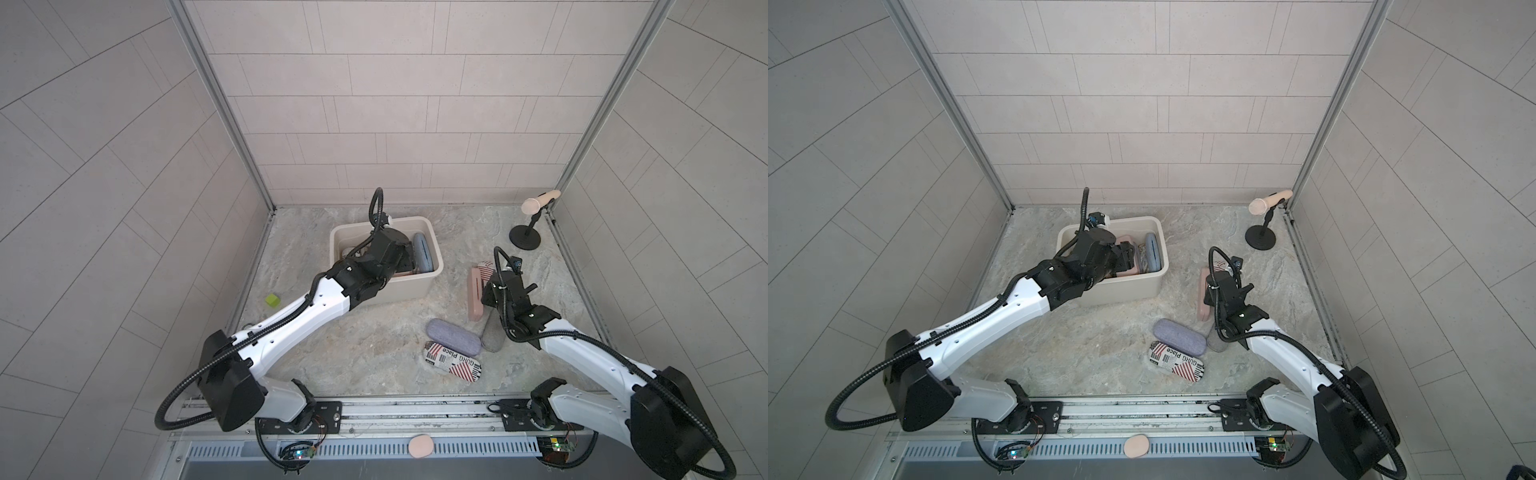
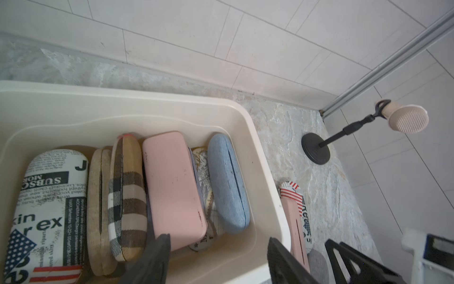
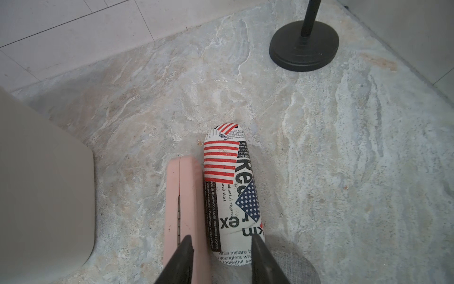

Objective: Put the glasses cases into the storage boxes
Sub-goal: Move the storage box to the center of the board, then pick up the glasses case at the center of the board.

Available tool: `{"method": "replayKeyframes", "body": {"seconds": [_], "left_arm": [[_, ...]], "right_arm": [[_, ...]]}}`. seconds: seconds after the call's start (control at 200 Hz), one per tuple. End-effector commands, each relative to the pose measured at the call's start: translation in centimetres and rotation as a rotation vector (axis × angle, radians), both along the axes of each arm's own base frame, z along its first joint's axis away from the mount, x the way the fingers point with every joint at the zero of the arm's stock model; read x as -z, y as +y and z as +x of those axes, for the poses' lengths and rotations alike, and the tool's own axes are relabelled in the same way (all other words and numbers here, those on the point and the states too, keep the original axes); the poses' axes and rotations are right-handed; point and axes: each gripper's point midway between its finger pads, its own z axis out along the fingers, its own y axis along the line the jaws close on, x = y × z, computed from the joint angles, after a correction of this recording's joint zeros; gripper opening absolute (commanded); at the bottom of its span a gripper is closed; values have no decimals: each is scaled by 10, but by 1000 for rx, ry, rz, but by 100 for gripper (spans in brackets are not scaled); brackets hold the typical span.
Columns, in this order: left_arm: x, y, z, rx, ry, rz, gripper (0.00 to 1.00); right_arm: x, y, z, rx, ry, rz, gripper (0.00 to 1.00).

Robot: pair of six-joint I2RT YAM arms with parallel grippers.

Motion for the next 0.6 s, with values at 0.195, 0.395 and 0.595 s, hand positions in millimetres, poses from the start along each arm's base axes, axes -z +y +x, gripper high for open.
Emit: {"method": "replayKeyframes", "body": {"seconds": [0.195,0.395,0.595], "left_arm": [[27,-69,-36,189,72,112,68],[78,-113,-80,292,77,170,73],[110,-162,-106,413,112,158,84]], "right_arm": [[-19,-11,-10,55,-78,31,64],[-21,-19,-12,89,-66,13,77],[-27,-34,-20,159,-97,13,86]]}}
